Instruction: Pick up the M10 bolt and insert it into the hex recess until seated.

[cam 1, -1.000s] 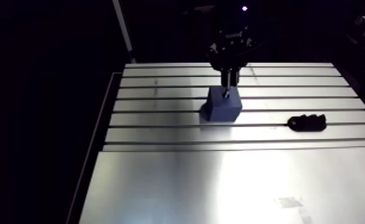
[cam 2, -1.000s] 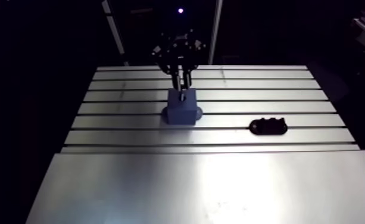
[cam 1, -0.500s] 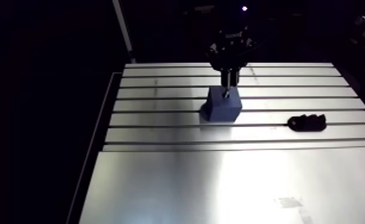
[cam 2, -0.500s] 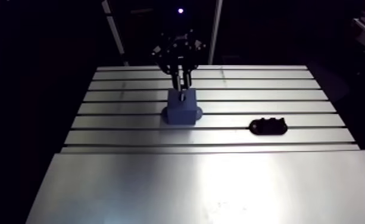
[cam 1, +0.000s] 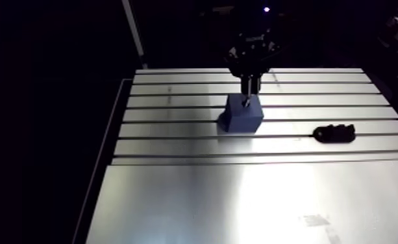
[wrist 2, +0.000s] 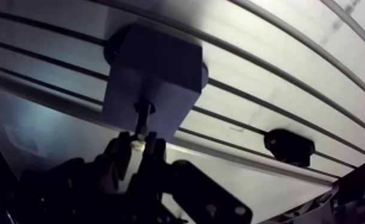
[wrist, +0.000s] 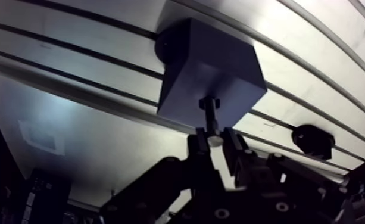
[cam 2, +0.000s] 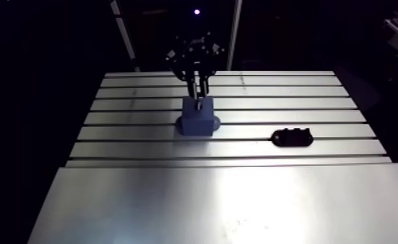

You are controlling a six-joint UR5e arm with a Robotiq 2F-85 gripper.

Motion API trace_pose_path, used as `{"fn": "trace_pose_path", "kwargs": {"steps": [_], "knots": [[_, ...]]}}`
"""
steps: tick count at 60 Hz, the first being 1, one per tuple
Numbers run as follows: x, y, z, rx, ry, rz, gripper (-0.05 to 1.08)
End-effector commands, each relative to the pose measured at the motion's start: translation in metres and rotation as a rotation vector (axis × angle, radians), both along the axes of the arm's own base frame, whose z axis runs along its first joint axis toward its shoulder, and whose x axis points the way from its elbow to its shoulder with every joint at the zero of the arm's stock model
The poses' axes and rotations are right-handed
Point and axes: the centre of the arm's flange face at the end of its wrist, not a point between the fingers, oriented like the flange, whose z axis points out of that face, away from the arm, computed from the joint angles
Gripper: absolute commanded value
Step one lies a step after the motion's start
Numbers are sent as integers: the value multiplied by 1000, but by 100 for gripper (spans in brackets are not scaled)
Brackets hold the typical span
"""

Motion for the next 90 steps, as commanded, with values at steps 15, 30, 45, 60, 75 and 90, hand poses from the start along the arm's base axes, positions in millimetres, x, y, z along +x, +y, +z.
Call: {"fn": "trace_pose_path", "kwargs": {"steps": [15,30,45,60,75,90], "knots": [[-1,1,-4,0,-1,-2,98],[-2,2,-4,1,2,-2,98],[-3,-3,2,-3,35,13,1],[-12,-4,22,-29,149,31,1],[-14,0,26,-27,158,23,1],[-16,1,31,-25,171,19,1]]}}
